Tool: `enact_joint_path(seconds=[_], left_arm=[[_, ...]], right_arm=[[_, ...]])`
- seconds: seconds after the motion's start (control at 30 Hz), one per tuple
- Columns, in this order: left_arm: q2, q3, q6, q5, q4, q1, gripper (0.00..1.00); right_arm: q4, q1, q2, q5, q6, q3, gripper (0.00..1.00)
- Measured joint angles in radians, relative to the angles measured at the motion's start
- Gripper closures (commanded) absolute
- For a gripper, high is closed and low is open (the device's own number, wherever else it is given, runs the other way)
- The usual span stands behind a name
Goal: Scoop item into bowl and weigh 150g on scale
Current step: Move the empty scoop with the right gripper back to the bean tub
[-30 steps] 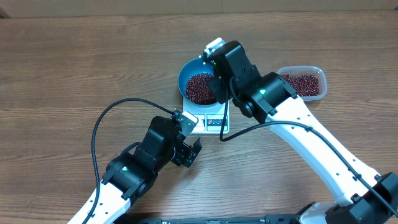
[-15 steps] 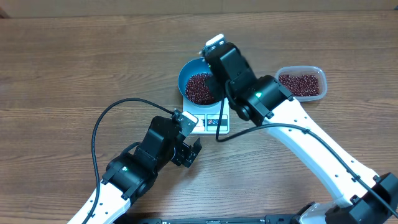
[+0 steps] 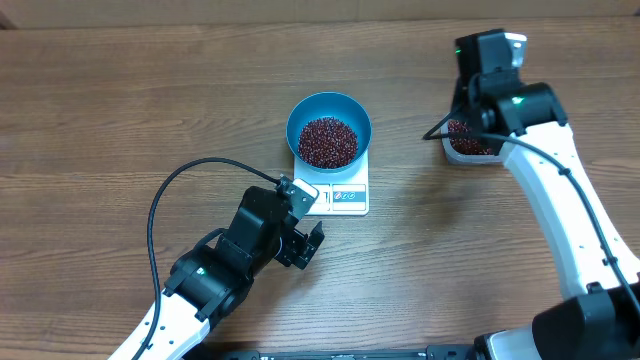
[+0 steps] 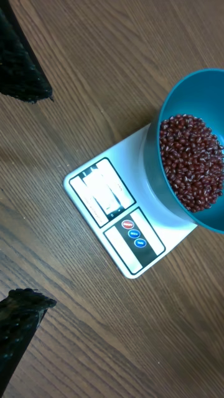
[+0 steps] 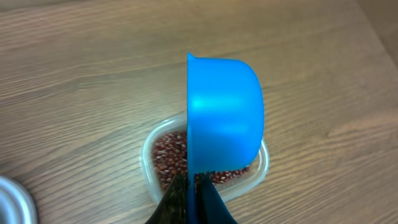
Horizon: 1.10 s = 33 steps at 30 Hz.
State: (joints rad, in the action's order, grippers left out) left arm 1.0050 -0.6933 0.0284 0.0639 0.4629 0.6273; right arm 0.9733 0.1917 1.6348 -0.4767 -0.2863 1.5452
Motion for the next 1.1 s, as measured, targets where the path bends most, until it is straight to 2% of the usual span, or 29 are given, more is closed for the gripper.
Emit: enact_joint_path(seconds=[0.37, 0.6, 0.9, 1.1], left_arm=[[0.0, 0.0, 0.0, 0.0, 0.0, 0.0, 0.01], [0.0, 0.0, 0.0, 0.0, 0.0, 0.0, 0.0], [0.0, 0.0, 0.0, 0.0, 0.0, 0.0, 0.0], [0.0, 0.0, 0.0, 0.0, 0.0, 0.0, 0.0]], right_arm=[[0.045, -0.034, 0.196, 0.058, -0.009, 0.0, 0.96], [0.075, -0.034, 0.199, 0.081, -0.009, 0.0, 0.96], [0.078, -0.035, 0.199, 0.238, 0.018, 0.0, 0.96], [0.078, -0.041, 0.199, 0.256, 0.026, 0.0, 0.96]])
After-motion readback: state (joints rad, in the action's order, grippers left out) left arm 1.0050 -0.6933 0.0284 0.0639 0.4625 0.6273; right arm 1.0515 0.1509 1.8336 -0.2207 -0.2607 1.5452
